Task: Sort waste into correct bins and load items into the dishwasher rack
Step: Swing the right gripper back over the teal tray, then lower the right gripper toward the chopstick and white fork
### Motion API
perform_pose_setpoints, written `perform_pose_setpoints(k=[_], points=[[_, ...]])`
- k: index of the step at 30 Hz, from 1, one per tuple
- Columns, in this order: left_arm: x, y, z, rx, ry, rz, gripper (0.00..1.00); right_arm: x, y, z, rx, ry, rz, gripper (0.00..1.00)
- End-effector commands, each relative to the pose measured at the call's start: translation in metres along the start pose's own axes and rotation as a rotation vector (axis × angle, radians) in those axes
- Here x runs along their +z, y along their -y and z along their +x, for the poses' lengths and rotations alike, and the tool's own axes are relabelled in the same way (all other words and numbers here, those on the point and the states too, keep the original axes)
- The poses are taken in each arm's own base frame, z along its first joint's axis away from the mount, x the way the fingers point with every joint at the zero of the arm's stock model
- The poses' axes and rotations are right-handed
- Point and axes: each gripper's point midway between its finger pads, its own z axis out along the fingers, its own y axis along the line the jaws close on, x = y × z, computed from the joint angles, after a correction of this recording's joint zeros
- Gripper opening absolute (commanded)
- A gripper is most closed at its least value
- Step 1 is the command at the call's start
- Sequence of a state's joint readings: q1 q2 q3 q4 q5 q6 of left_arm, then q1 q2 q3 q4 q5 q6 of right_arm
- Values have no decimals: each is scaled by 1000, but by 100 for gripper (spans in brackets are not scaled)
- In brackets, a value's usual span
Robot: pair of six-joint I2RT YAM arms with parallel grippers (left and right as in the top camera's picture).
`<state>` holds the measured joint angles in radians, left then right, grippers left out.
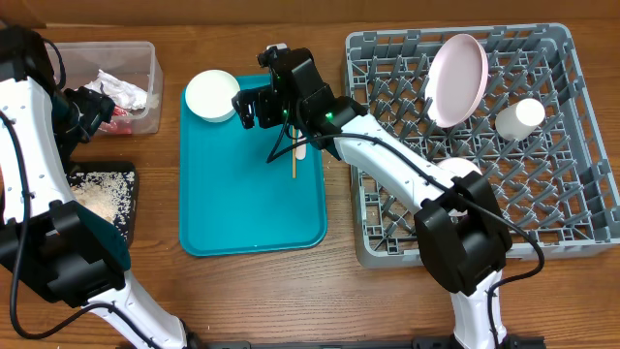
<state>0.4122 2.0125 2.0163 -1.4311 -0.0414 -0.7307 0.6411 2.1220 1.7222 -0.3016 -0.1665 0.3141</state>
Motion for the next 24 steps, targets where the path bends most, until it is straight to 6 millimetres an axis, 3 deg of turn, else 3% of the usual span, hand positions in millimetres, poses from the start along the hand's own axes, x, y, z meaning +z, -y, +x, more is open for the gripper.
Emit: perform_pose_setpoints(k=[1,13,24], points=[[2,1,1,-1,3,-10,100,0,5,-4,11,7,23,100],[2,1,1,-1,3,-10,100,0,16,5,18,-28,68,100],[2,1,1,-1,3,-10,100,0,14,0,14,-8,60,100]])
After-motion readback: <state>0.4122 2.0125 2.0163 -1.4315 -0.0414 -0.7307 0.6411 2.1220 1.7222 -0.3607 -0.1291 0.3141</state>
